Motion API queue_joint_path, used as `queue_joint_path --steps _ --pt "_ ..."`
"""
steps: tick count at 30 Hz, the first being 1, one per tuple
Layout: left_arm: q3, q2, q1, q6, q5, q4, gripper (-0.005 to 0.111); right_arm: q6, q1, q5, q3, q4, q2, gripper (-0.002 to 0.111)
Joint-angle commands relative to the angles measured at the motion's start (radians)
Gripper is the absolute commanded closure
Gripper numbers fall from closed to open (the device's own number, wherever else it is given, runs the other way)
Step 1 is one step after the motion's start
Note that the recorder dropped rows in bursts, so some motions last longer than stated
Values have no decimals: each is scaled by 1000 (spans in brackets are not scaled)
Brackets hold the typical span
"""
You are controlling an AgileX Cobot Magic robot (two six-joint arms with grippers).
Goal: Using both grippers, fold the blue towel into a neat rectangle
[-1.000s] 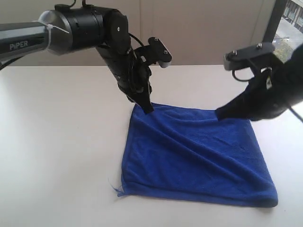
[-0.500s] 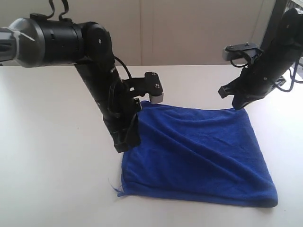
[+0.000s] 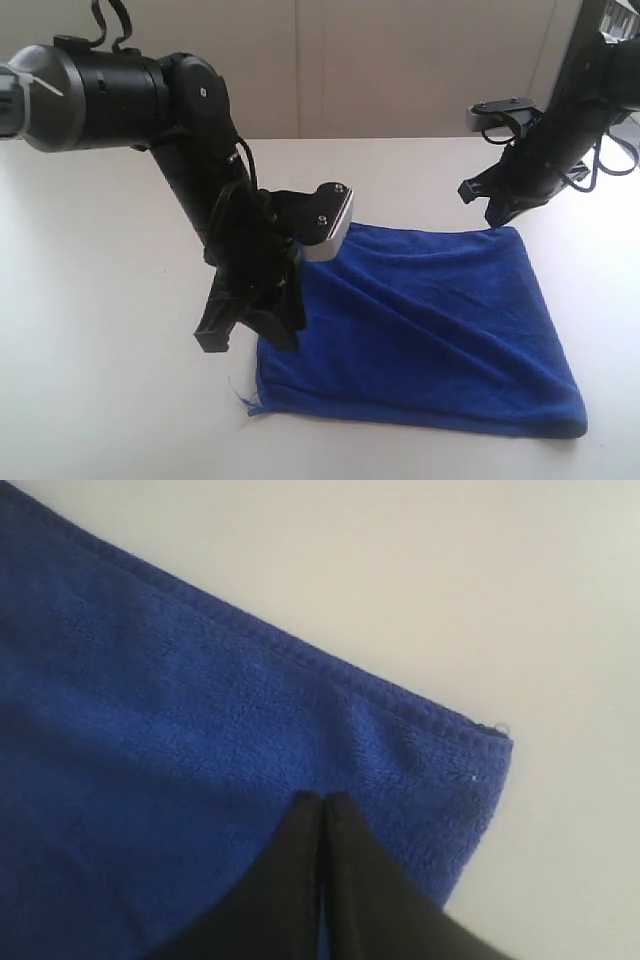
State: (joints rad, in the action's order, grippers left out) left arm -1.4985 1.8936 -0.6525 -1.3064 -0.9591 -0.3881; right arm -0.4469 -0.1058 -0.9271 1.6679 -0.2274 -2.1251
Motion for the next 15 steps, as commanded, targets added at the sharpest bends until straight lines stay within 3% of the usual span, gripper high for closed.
queue_joint_path --steps 1,15 --pt "35 28 -1 -146 22 -74 68 -14 -5 25 9 -12 -9 108" --pt "73 124 -1 -175 199 -83 68 -19 -5 85 9 -30 -71 108"
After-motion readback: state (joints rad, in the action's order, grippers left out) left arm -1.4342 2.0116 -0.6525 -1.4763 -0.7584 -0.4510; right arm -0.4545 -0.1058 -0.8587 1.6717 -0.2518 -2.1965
